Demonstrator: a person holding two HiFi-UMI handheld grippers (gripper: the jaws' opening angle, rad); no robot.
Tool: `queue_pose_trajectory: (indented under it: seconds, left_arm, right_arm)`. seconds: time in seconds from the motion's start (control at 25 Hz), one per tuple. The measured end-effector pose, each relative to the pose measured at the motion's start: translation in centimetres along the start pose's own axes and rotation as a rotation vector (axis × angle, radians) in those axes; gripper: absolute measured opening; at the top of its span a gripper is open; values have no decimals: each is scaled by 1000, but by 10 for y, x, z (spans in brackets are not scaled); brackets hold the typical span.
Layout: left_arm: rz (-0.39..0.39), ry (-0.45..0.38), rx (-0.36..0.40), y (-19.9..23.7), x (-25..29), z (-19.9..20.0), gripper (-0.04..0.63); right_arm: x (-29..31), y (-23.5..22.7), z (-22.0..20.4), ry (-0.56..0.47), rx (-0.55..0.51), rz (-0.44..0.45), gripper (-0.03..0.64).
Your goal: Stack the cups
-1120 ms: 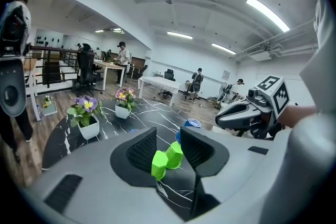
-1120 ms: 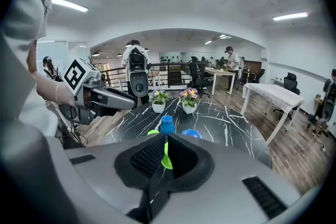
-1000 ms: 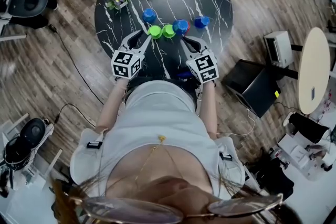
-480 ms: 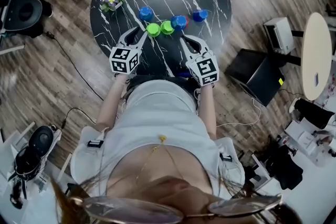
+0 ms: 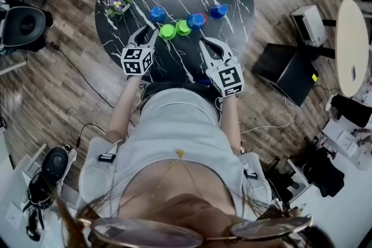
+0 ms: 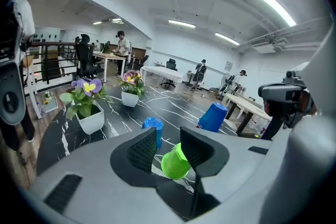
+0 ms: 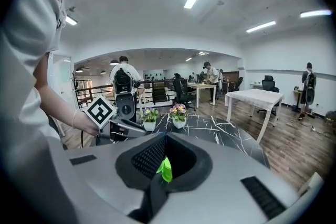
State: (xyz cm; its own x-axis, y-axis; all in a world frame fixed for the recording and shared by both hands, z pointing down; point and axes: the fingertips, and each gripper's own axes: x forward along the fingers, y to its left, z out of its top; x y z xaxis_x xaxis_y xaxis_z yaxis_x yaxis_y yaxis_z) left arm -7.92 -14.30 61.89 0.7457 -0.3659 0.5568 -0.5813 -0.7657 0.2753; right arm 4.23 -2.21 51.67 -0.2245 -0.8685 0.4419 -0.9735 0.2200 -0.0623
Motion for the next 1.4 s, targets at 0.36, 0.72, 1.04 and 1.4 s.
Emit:
queue_pose_trajectory:
  seconds: [0.36, 0.72, 1.04, 1.4]
  left_arm:
    - [21, 43, 77, 20, 22, -6, 145]
    - [-2, 72, 119, 27, 43, -7, 170]
    - [3, 94, 152, 31, 58, -8, 197]
    - [-10, 127, 185, 38, 78, -11, 241]
  right_arm:
    - [-4, 4, 8, -5, 11, -15, 18]
    - [-6, 7, -4, 31, 28, -27, 18]
    - [-7, 7, -8, 42, 38, -38, 18]
    - [-7, 4, -12, 59, 48, -52, 18]
